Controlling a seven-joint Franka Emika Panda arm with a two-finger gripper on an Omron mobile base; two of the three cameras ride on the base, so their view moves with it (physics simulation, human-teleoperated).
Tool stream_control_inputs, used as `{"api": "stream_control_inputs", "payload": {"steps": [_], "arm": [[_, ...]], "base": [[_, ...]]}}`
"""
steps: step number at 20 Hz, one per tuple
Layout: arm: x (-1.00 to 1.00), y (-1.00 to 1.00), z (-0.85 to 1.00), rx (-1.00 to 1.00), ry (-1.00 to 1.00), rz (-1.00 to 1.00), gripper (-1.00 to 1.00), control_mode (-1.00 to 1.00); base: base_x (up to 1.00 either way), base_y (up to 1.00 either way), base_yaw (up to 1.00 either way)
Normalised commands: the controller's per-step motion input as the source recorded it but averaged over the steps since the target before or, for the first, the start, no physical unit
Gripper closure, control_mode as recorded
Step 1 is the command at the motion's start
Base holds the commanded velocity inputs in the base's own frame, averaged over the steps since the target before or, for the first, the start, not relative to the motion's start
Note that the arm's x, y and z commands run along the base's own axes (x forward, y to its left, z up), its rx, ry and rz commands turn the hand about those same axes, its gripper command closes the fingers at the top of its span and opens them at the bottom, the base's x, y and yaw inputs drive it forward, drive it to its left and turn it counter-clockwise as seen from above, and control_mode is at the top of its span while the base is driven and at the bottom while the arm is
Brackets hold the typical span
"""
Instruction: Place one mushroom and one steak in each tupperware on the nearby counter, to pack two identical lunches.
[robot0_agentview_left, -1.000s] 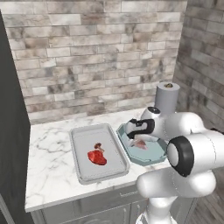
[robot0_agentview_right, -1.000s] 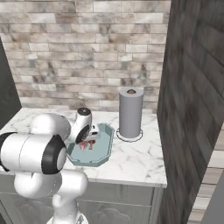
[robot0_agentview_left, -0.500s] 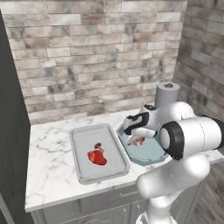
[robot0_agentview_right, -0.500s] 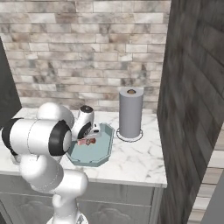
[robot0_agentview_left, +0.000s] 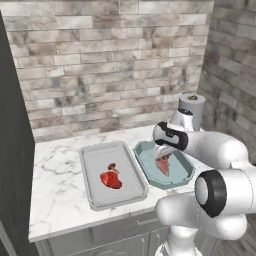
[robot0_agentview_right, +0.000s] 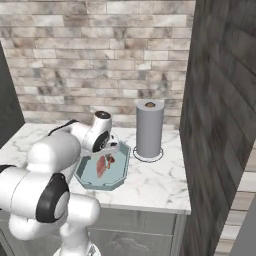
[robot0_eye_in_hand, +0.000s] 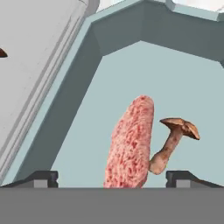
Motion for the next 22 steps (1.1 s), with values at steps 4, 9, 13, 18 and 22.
{"api": "stream_control_inputs", "payload": {"steps": [4,9,13,18,22], "arm": [[-0.46,-0.04,0.76,0.00,0.01,0.00,-1.00,-1.00],[-0.72,0.00,0.57,0.00,0.04,0.00,-1.00,-1.00],[-0.99,0.00,0.39,0.00,0.00,0.00,-1.00,-1.00],[-0.95,0.00,0.41,0.00,-0.04,0.00,-1.00,-1.00],[-0.57,0.11,0.53,-0.05,-0.15,0.00,-1.00,-1.00]], "base": [[0.00,0.00,0.00],[0.00,0.00,0.00],[0.00,0.00,0.00],[0.00,0.00,0.00],[0.00,0.00,0.00]]}}
